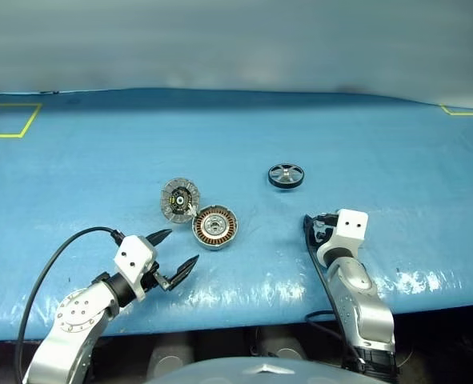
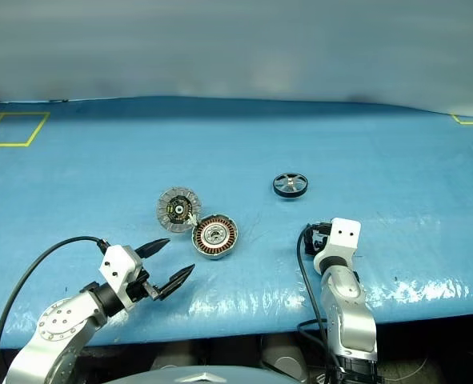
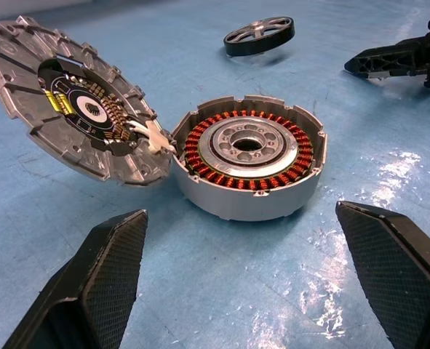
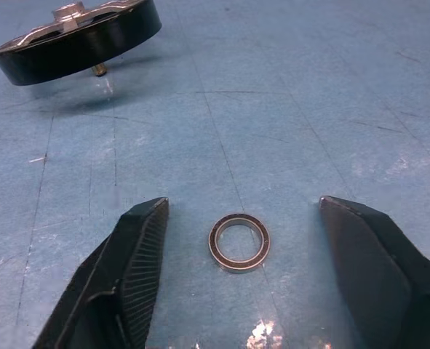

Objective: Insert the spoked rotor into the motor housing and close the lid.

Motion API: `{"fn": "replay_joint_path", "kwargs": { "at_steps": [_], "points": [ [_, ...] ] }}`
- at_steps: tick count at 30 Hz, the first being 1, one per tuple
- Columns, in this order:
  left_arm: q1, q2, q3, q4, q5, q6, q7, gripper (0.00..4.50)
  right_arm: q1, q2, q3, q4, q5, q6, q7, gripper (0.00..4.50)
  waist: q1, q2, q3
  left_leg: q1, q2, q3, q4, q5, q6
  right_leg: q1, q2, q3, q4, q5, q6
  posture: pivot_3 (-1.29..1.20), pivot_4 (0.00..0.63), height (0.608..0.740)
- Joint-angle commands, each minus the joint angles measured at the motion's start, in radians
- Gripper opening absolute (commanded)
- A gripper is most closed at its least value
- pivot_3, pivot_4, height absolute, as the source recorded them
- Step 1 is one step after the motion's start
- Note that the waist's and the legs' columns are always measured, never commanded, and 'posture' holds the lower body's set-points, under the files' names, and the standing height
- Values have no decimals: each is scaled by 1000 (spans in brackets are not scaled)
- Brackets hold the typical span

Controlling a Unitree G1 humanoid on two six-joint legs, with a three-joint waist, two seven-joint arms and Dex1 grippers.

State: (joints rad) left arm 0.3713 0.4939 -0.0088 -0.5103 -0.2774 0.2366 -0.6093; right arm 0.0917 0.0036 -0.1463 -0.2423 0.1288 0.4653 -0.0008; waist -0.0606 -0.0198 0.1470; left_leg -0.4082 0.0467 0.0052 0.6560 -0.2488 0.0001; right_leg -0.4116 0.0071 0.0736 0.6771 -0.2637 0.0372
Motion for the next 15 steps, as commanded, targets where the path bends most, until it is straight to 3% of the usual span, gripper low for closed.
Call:
{"fn": "replay_joint_path", "kwargs": {
  "at_steps": [1, 6, 9, 15],
  "points": [
    [-2, 5, 13, -12, -2, -8, -1, 4500, 14, 5, 19, 29, -2, 25, -5, 2317, -1, 0, 0, 0, 0, 0, 0, 0, 0, 0, 0, 0, 0, 0, 0, 0, 150, 740],
    [-3, 6, 16, -11, -4, -8, -3, 4500, 25, -18, 49, 26, -38, 18, -1, 699, -1, 0, 0, 3, 1, 1, 0, 0, 0, 2, 0, 0, 0, -1, -1, 0, 150, 740],
    [-2, 7, 16, -11, -5, -7, -4, 4500, 39, -44, 83, -9, -53, 44, 21, 658, -1, -1, 0, 4, 1, 2, 0, 0, 0, 3, 0, 1, 0, -1, -1, 0, 150, 740],
    [-3, 15, 18, -7, -13, -3, -13, 4500, 15, -206, 249, -229, 44, 251, 256, 658, -4, 0, 0, 5, 4, 3, 0, 0, 0, 3, 1, 2, 1, -1, -1, 0, 150, 740]
  ]
}}
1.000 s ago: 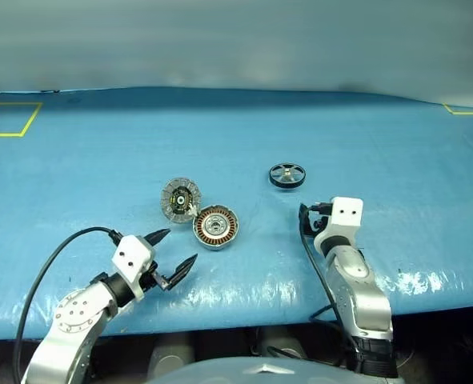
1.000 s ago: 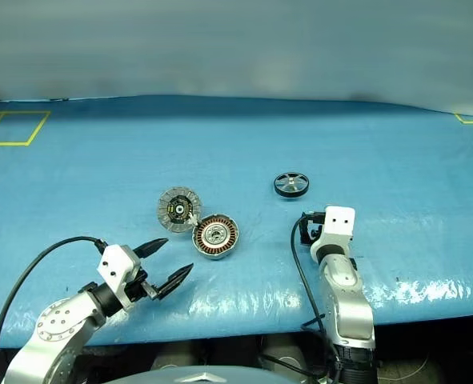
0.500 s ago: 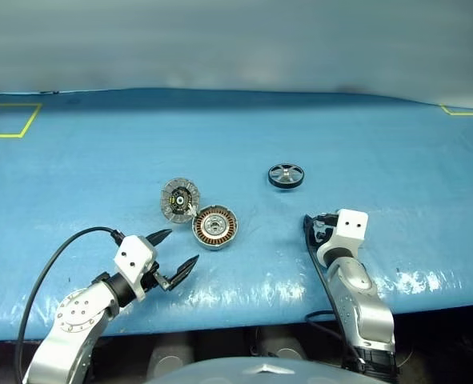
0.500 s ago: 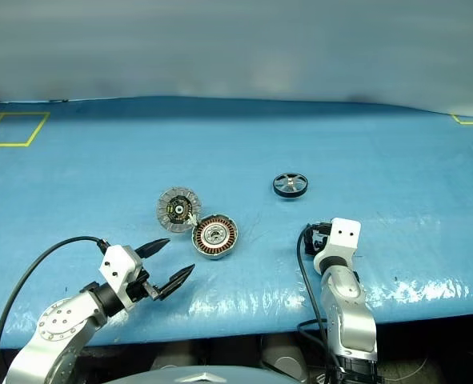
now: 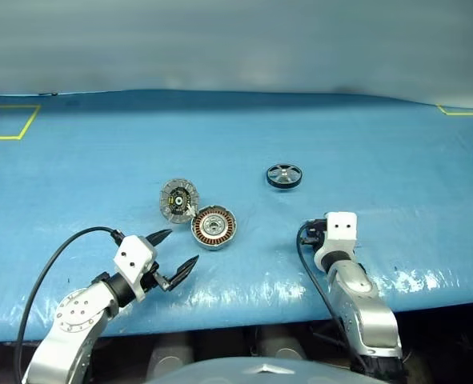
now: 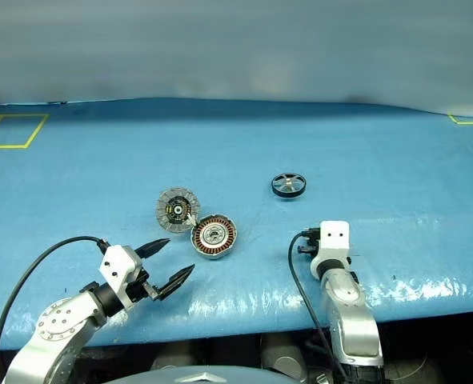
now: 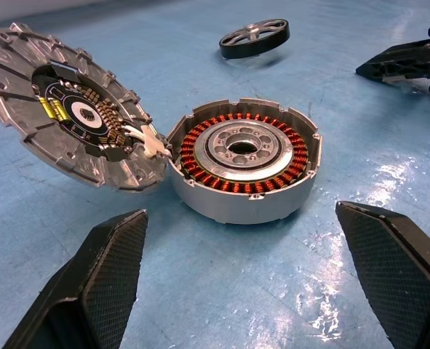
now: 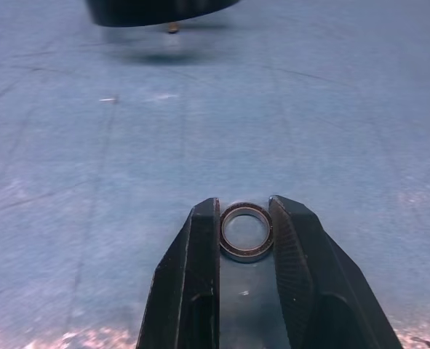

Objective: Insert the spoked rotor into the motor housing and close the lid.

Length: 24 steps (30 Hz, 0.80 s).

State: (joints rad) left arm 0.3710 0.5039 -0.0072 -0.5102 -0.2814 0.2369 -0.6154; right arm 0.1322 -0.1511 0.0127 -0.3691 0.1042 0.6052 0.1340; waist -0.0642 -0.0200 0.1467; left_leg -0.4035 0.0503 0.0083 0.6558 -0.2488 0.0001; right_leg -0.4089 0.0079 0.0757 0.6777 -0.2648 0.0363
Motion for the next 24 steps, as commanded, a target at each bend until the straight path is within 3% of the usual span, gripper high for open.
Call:
{"fn": "replay_joint_path", "kwargs": {
  "at_steps": [1, 5, 12, 19, 24],
  "points": [
    [-4, 6, 17, -7, -9, -3, -6, 4500, -52, -78, 108, -141, 95, 151, 159, 658, 0, 1, 1, 0, 0, 0, 0, 0, 0, 0, 0, 0, 0, 0, 0, 0, 150, 740],
    [-5, 7, 16, -3, -9, -5, -4, 4500, -194, -145, 149, -231, 168, 247, 251, 658, 2, 3, 3, 1, 0, 2, 1, 0, 0, 0, 0, 1, 1, 0, 0, 0, 150, 740],
    [8, 1, 15, -4, -8, -15, 5, 4500, -356, -162, 239, -251, 223, 280, 328, 658, 9, 1, 3, -3, -4, -1, 0, 0, 0, -3, 0, 0, 0, 3, 5, 0, 150, 740],
    [25, -14, 13, -22, -11, -13, 21, 4500, -415, -109, 360, -151, 183, 214, 332, 658, 11, 1, 3, -6, -5, -3, 1, 0, 0, -5, 0, -3, 0, 5, 2, 0, 150, 740],
    [28, -18, 9, -26, -6, -13, 32, 4500, -405, -59, 373, -34, 148, 149, 306, 658, 13, 1, 3, -6, -5, -3, 2, 0, 0, -4, 0, -3, 0, 5, 2, 0, 150, 740]
  ]
}}
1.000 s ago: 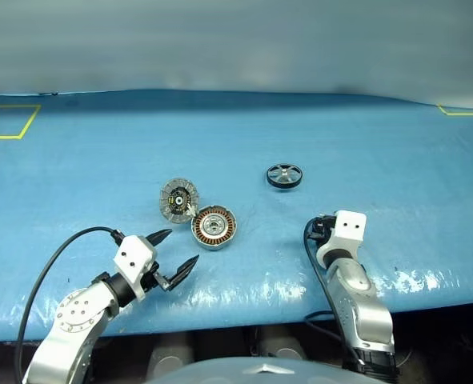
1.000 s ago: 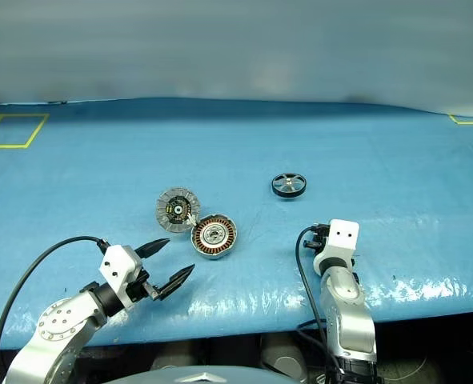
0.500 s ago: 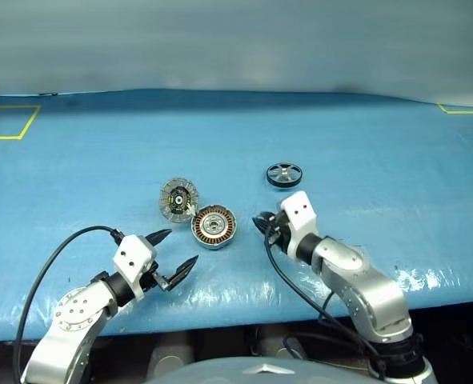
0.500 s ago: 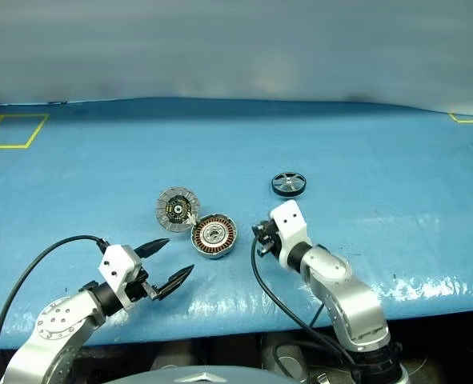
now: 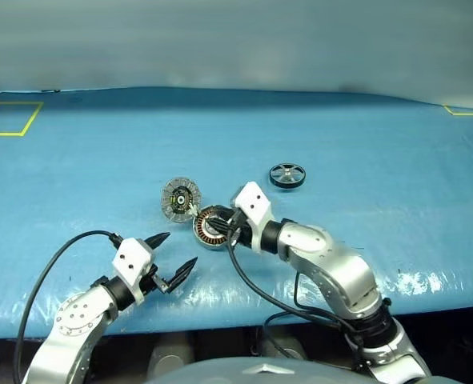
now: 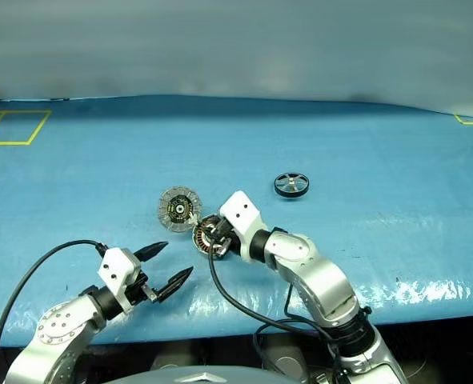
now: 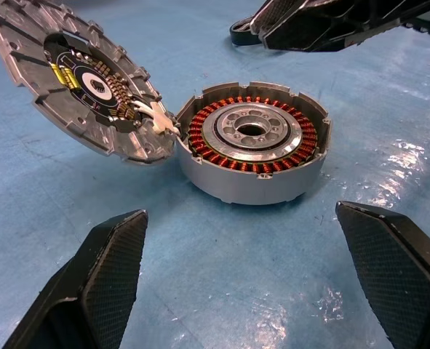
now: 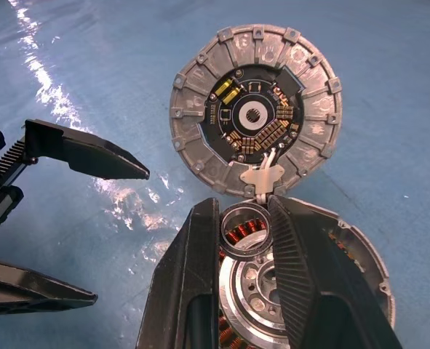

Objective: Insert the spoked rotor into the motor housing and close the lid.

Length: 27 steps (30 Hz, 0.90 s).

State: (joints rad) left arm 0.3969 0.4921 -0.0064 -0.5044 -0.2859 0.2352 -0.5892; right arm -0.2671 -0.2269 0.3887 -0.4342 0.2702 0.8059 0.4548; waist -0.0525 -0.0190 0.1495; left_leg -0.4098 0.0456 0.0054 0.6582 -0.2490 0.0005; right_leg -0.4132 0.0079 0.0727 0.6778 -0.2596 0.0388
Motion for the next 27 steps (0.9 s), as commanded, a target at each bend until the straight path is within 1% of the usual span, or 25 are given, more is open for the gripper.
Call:
{"fn": "replay_joint_path", "kwargs": {
  "at_steps": [1, 9, 17, 27],
  "points": [
    [3, -7, 8, -33, -2, -11, 7, 4500, -2, 26, -7, 45, -18, -57, -19, 658, 1, 0, 0, 0, 0, 0, 1, 0, 0, 0, 0, 0, 0, 0, 0, 0, 150, 740],
    [4, -6, 3, -39, -4, -7, 9, 4500, 14, 58, -18, 109, -27, -82, -31, 658, 2, 0, 0, 0, 0, 0, 1, 0, 0, 0, 0, 0, 0, 0, 0, 0, 150, 740],
    [0, -5, 0, -35, -3, -8, 7, 4500, 43, 56, -2, 109, -41, -80, -34, 658, 2, 0, 0, 0, 0, 0, 1, 0, 0, 0, 0, 0, 0, 1, 0, 0, 150, 740],
    [-13, -6, -5, -25, 0, -11, 6, 4500, 45, 69, -14, 161, -61, -108, -45, 658, 2, 0, 0, 0, 0, 0, 2, 0, 0, 0, 0, 0, 0, 1, 0, 0, 150, 740]
  ]
}}
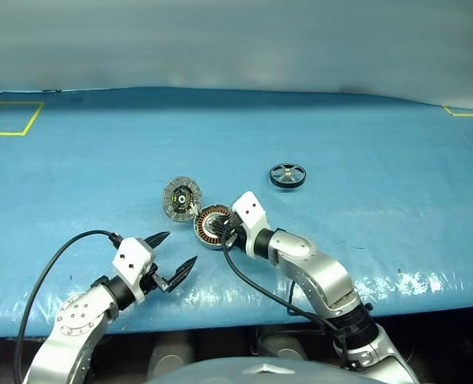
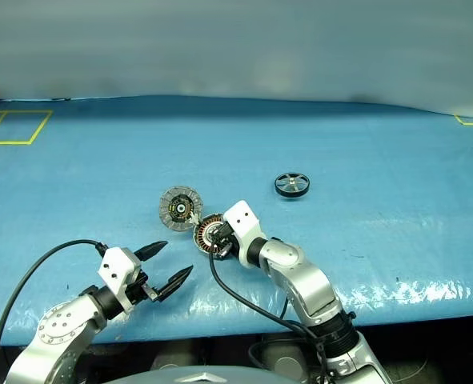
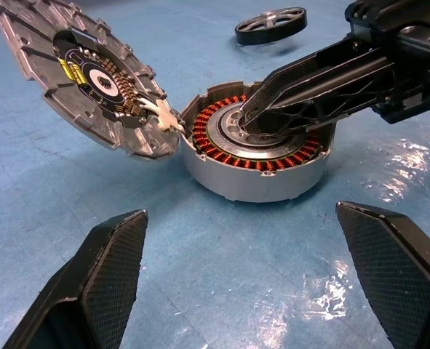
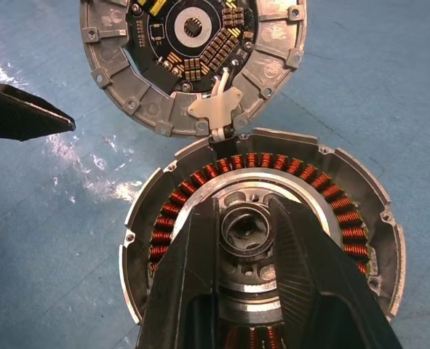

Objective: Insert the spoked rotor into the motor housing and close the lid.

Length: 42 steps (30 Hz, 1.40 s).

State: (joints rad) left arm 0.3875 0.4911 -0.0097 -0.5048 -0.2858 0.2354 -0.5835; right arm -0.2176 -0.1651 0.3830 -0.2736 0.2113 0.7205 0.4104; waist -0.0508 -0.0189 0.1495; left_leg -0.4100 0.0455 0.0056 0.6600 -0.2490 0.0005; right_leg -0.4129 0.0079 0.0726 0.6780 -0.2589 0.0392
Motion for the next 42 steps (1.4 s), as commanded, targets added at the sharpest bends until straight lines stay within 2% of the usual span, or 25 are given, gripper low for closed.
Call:
{"fn": "replay_joint_path", "kwargs": {
  "at_steps": [1, 9, 11, 15, 21, 24, 29, 30, 37, 42],
  "points": [
    [-5, -5, -1, -24, 1, -11, 0, 4500, -5, 11, -8, 3, -3, -23, -1, 658, 0, 0, 0, 0, 0, 0, 0, 0, 0, 0, 0, 0, 0, 0, 0, 0, 150, 740],
    [-8, -6, -3, -18, 2, -15, -2, 4500, 8, 24, 4, 0, -6, -21, 0, 658, 0, 0, 0, 0, 0, 0, 0, 0, 0, 0, 0, 0, 0, 0, 0, 0, 150, 740],
    [-8, -7, -3, -17, 2, -15, -2, 4500, 13, 16, 9, -4, -9, -17, 2, 1414, 0, 0, 0, 0, 0, 0, 0, 0, 0, 0, 0, 0, 0, 0, 0, 0, 150, 740],
    [-8, -8, -3, -14, 4, -18, -1, 4500, 20, 3, -4, -51, -3, -7, 1, 2622, 0, 0, 0, 0, 0, 0, 0, 0, 0, 0, 0, 0, 0, 0, 0, 0, 150, 740],
    [-5, -13, -1, -12, 7, -20, -3, 4500, 14, 1, -53, -207, 74, 67, 10, 2622, 3, 0, 0, -1, 0, 0, 0, 0, 0, 0, 0, 0, 0, 0, 0, 0, 150, 740],
    [-7, -16, -1, -10, 9, -26, -3, 4500, 9, 4, -60, -231, 78, 88, -9, 2050, 3, 0, 0, 0, 0, -1, 0, 0, 0, 0, 0, -1, 0, -1, 1, 0, 150, 740],
    [-10, -35, -2, 5, 48, -71, 21, 4500, -18, 11, -22, -212, 20, 147, -88, 322, 4, 0, 0, 0, 0, 0, 1, 0, 0, 0, 0, 0, 0, -1, 1, 0, 150, 740],
    [-9, -40, -2, 9, 52, -78, 25, 4500, -23, 15, -15, -208, 14, 158, -97, 89, 4, 0, 0, 0, 0, 0, 1, 0, 0, 0, 0, 0, 0, 0, 0, 0, 150, 740],
    [16, -56, -21, 42, 56, -93, 8, 4500, -44, 21, 25, -182, -10, 208, -122, 36, 5, 0, 0, -1, 0, 0, 0, 0, 0, 0, -1, -1, 0, 0, -1, 0, 150, 740],
    [28, -46, -35, 45, 8, -50, -37, 4500, -62, 26, 42, -174, -15, 234, -126, 36, 4, 0, 0, -1, 0, -1, 0, 0, 0, 0, 0, -1, 0, 0, 0, 0, 150, 740]
  ]
}}
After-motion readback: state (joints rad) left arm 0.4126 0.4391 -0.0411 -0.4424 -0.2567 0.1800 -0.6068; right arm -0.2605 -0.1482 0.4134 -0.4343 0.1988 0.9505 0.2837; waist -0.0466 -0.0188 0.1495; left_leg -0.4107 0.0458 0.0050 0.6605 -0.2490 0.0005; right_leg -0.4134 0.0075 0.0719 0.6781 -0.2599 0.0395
